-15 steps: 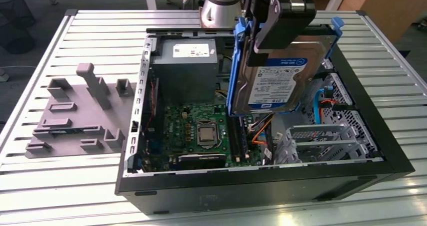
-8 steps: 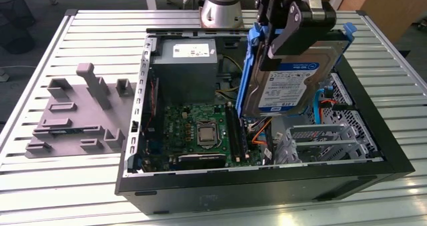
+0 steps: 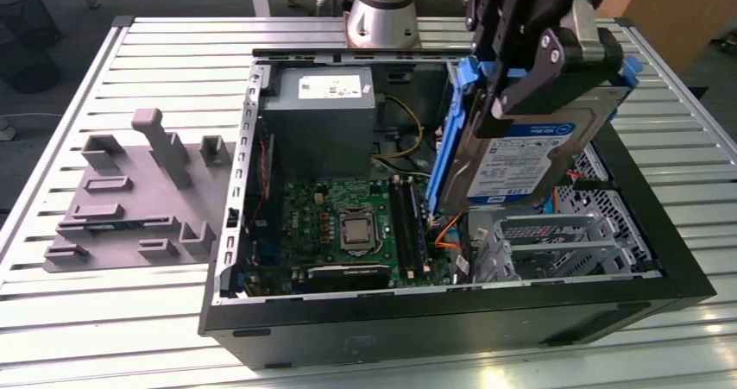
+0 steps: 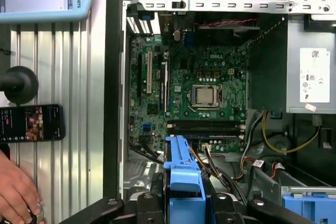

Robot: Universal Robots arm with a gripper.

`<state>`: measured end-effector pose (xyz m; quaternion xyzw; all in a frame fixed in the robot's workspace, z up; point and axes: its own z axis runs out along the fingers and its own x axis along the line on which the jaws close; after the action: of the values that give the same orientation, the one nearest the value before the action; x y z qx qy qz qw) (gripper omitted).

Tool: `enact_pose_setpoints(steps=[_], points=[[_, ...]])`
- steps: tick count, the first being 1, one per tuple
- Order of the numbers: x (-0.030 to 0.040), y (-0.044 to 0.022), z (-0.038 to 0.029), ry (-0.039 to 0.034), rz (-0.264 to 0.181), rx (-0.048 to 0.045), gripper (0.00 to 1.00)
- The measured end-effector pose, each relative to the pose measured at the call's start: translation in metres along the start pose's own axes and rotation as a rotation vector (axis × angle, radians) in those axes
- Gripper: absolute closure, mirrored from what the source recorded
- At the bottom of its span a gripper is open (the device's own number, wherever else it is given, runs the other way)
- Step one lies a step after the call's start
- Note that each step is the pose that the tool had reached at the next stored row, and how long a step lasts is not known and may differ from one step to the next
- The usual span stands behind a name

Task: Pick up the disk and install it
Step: 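Insert the disk into the insertion slot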

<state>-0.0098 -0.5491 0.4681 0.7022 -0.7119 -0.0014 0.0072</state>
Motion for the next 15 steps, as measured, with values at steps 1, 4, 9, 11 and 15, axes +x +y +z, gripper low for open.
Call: enact_pose_setpoints(steps=[1,4,9,11,15], points=[[0.0009,-0.0031,0.0007,0.0003,0.0,-0.0001,0.63],[0.0027,-0.0103,0.003,0.0001,0.0,-0.0001,0.63],[0.003,-0.0117,0.0035,0.0002,0.0,-0.0001,0.63],[0.003,-0.0117,0.0035,0.0002,0.0,-0.0001,0.63],[0.0056,-0.0118,0.0038,0.0001,0.0,-0.0001,0.63]])
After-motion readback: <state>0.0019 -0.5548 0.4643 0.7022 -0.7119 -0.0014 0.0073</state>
